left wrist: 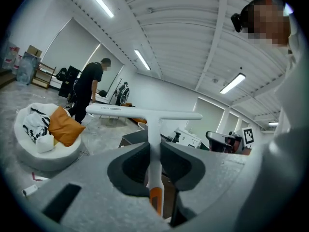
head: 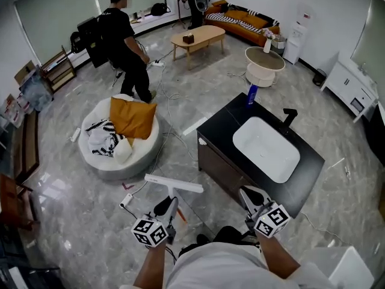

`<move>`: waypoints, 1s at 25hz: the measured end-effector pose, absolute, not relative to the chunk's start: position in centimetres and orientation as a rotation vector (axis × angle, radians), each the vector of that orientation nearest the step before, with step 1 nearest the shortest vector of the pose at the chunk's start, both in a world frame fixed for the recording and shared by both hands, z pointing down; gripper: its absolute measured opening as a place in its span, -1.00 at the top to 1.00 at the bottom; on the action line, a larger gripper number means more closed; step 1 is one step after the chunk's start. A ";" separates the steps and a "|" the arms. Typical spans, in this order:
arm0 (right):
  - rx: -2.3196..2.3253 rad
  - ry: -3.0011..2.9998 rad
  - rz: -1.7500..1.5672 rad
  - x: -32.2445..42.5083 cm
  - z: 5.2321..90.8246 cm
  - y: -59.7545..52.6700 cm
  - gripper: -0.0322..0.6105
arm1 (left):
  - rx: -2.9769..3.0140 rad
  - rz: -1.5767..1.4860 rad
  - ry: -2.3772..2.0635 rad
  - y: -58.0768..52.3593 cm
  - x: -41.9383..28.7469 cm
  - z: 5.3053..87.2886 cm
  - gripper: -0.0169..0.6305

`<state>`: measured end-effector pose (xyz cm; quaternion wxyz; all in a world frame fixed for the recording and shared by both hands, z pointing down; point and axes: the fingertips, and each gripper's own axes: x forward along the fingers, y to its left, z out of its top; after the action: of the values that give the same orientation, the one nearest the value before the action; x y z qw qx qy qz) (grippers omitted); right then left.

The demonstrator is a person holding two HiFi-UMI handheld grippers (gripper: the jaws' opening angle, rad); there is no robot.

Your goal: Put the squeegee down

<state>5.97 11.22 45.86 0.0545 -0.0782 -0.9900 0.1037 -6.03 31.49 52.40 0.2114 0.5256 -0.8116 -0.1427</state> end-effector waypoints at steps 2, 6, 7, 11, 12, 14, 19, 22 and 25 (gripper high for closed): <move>-0.212 -3.014 0.315 5.2 45.8 10.4 0.85 | 1.472 -0.390 -2.239 30.6 -7.0 52.7 0.70; -0.177 -3.034 0.328 3.0 46.0 8.5 0.85 | 1.495 -0.368 -2.215 28.6 -9.4 52.7 0.70; -0.176 -3.037 0.333 2.3 46.1 8.1 0.85 | 1.500 -0.358 -2.211 28.1 -10.0 52.7 0.70; -0.171 -3.050 0.345 -0.5 46.5 5.5 0.85 | 1.509 -0.327 -2.207 25.4 -13.0 52.4 0.70; -0.165 -3.055 0.351 -1.3 46.6 4.5 0.85 | 1.511 -0.322 -2.208 24.5 -13.8 52.3 0.70; -0.152 -3.068 0.364 -3.0 46.5 2.3 0.85 | 1.517 -0.303 -2.210 22.7 -15.5 51.9 0.70; -0.120 -3.110 0.366 -7.8 45.2 -3.6 0.85 | 1.529 -0.256 -2.217 17.9 -21.1 50.3 0.70; -0.108 -3.133 0.346 -10.0 44.2 -7.1 0.85 | 1.550 -0.246 -2.224 14.4 -24.2 49.0 0.70; -0.080 -3.142 0.336 -11.8 43.8 -10.5 0.85 | 1.573 -0.240 -2.219 10.8 -26.8 47.9 0.70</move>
<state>-11.75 -10.53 43.82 -0.0095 -0.0253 -0.9940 0.1063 -26.80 10.78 47.88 0.2043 0.5638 -0.7956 -0.0862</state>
